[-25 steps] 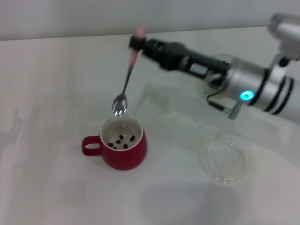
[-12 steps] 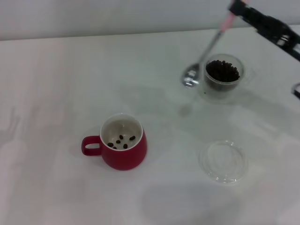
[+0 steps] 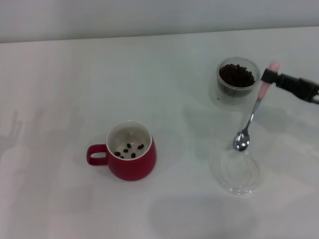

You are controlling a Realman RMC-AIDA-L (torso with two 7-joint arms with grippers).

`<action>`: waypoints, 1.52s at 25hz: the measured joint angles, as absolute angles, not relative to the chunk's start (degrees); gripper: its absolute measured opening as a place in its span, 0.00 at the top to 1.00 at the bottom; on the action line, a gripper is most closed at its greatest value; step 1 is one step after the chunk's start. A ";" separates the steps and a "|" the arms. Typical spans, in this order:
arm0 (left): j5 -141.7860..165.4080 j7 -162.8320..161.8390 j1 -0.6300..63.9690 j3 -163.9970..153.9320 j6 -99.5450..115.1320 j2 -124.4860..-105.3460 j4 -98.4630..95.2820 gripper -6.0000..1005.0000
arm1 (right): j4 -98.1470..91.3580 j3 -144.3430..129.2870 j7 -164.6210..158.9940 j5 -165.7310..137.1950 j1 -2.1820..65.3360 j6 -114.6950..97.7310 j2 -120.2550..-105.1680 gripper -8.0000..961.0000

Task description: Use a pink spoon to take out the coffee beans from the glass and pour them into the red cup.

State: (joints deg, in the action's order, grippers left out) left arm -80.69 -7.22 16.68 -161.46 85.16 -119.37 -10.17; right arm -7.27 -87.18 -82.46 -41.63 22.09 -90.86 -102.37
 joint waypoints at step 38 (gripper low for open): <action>-80.68 -7.09 17.84 -161.46 85.17 -119.45 -10.51 0.15 | -8.17 -85.11 -87.53 -56.15 25.22 -75.79 -103.46 0.62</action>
